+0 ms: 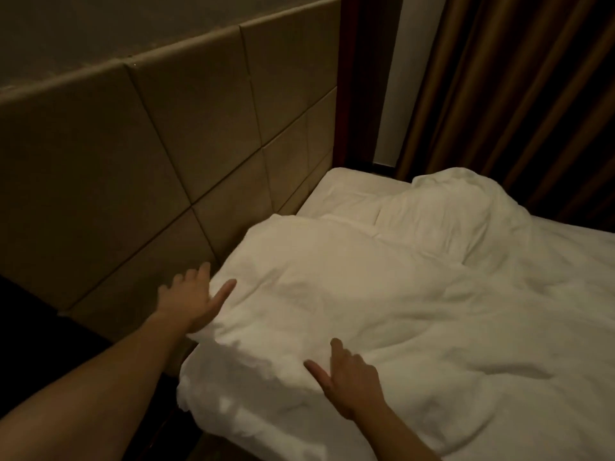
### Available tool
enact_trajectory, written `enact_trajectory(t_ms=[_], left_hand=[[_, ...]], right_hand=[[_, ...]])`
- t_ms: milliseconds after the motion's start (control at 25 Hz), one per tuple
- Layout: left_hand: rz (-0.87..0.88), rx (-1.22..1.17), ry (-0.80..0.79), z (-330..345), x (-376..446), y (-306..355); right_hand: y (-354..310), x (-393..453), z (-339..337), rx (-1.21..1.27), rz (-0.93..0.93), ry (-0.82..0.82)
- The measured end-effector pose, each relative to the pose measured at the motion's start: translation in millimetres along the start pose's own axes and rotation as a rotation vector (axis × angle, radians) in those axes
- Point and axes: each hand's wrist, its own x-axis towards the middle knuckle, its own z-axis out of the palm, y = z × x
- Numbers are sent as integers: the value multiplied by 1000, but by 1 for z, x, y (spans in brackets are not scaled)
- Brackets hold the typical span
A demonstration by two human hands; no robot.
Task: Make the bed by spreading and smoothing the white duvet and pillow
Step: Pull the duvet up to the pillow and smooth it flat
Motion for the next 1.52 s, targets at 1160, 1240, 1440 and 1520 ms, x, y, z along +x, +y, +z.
enact_trajectory(t_ms=[1160, 1240, 1440, 1520], left_hand=[[159, -323, -85, 9, 359, 455], [136, -329, -109, 31, 393, 469], [105, -302, -127, 87, 441, 491], [115, -260, -191, 99, 446, 494]], right_hand=[[341, 367, -220, -67, 134, 148], [347, 413, -212, -70, 74, 148], [364, 497, -179, -134, 4, 136], [370, 508, -157, -200, -2, 138]])
